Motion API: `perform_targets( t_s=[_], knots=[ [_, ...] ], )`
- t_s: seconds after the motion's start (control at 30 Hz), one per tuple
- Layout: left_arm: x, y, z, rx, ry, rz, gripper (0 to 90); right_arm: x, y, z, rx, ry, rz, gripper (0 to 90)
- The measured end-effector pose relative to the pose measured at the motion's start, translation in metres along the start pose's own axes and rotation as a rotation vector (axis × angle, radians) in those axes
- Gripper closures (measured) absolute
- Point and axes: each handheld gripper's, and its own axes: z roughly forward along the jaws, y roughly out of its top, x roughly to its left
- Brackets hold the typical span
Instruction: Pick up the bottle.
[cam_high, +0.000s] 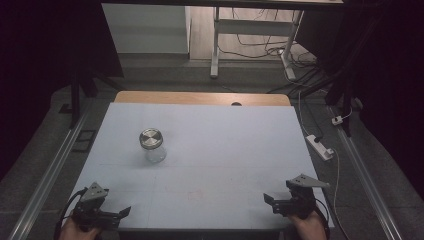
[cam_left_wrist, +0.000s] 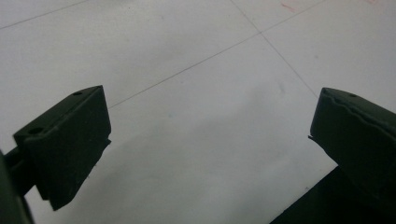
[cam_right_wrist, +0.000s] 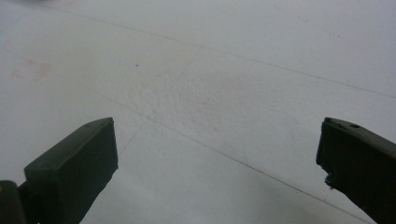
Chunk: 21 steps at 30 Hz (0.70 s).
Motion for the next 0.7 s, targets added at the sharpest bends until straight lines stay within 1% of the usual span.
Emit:
perform_targets(
  t_s=[0.03,0.1,0.27,0.43,0.57,0.63,0.7],
  knots=[
    [0.0004,-0.0001,0.0002,-0.002,0.000,-0.003,0.0,-0.0007,-0.0001,-0.0002,-0.001,0.005,0.008,0.0],
    [0.0012,-0.0001,-0.0003,-0.004,-0.010,-0.005,0.0,-0.0007,-0.0001,-0.0006,-0.004,0.021,0.003,0.0],
    [0.0026,-0.0003,-0.0006,-0.006,-0.030,-0.006,0.0,0.0013,0.0002,0.0005,0.006,0.057,-0.032,0.0],
    [0.0021,-0.0001,-0.0001,-0.002,-0.030,-0.004,0.0,0.0026,0.0004,0.0013,0.013,0.080,-0.057,0.0],
    [0.0019,0.0004,0.0010,0.012,-0.028,-0.008,0.2,0.0048,0.0003,0.0010,0.012,0.073,-0.078,0.0],
    [0.0023,0.0005,0.0011,0.015,-0.029,-0.012,0.3,0.0054,0.0000,0.0003,0.005,0.064,-0.083,0.0],
    [0.0032,0.0004,0.0012,0.015,-0.032,-0.018,0.4,0.0052,-0.0001,-0.0003,0.000,0.061,-0.078,0.0]
  ],
)
